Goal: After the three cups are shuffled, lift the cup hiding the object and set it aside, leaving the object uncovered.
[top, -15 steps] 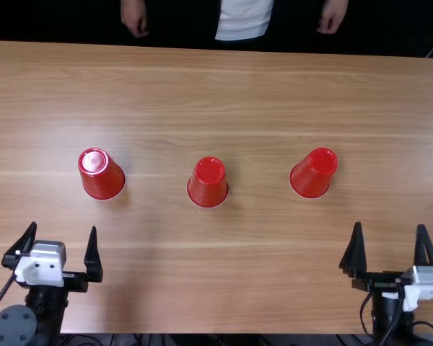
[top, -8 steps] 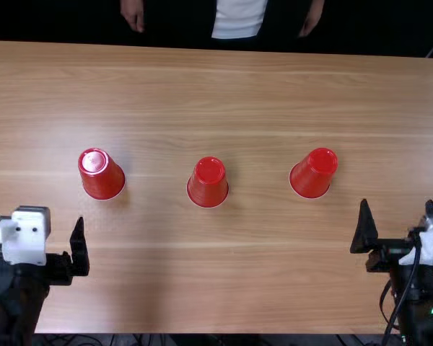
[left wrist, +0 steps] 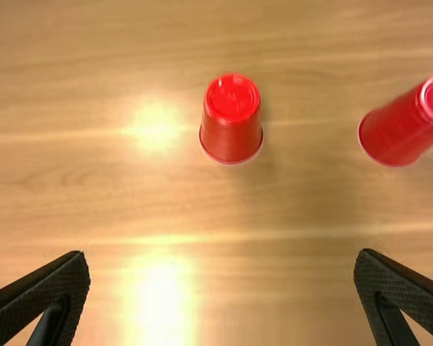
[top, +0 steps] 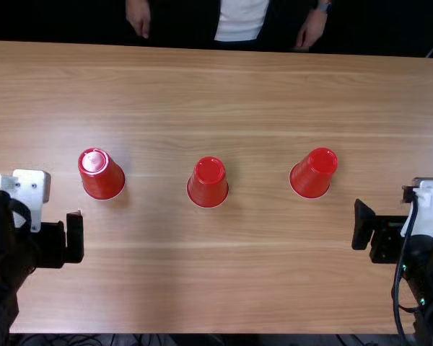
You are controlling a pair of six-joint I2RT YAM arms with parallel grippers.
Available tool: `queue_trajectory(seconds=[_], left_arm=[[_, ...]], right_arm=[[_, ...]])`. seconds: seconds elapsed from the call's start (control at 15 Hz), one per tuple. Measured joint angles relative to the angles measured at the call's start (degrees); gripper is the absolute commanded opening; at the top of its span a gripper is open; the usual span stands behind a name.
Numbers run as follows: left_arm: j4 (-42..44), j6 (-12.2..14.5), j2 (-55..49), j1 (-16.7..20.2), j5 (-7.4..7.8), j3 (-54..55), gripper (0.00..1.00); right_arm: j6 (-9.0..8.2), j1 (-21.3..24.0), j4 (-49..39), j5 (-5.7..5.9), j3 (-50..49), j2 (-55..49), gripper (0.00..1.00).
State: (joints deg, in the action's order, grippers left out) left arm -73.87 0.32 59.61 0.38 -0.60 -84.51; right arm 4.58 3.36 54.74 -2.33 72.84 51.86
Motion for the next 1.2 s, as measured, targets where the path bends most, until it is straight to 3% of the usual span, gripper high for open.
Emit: queue_trajectory(seconds=[0.2, 0.4, 0.67, 0.8, 1.2], left_arm=[[-5.4, -3.9, 3.6, 0.0, -0.07, -3.0, 1.00], [-7.2, -5.1, 4.5, 0.0, -0.11, -3.0, 1.00], [-7.6, -5.3, 4.5, 0.0, -0.07, -3.0, 1.00], [-7.6, -5.3, 4.5, 0.0, -0.04, -3.0, 1.00], [-6.8, -5.3, 4.4, -1.2, 0.00, -1.8, 1.00]], right_arm=[[-0.63, -2.3, 8.8, 0.00, 6.0, 5.6, 1.00], [-3.23, -4.9, 14.3, -0.04, 8.3, 10.2, 1.00], [-4.52, -5.2, 14.6, 0.02, 8.6, 10.9, 1.00], [-4.68, -7.5, 14.2, 0.00, 8.6, 10.9, 1.00], [-4.72, -20.4, 5.7, 0.00, 11.8, 19.6, 1.00]])
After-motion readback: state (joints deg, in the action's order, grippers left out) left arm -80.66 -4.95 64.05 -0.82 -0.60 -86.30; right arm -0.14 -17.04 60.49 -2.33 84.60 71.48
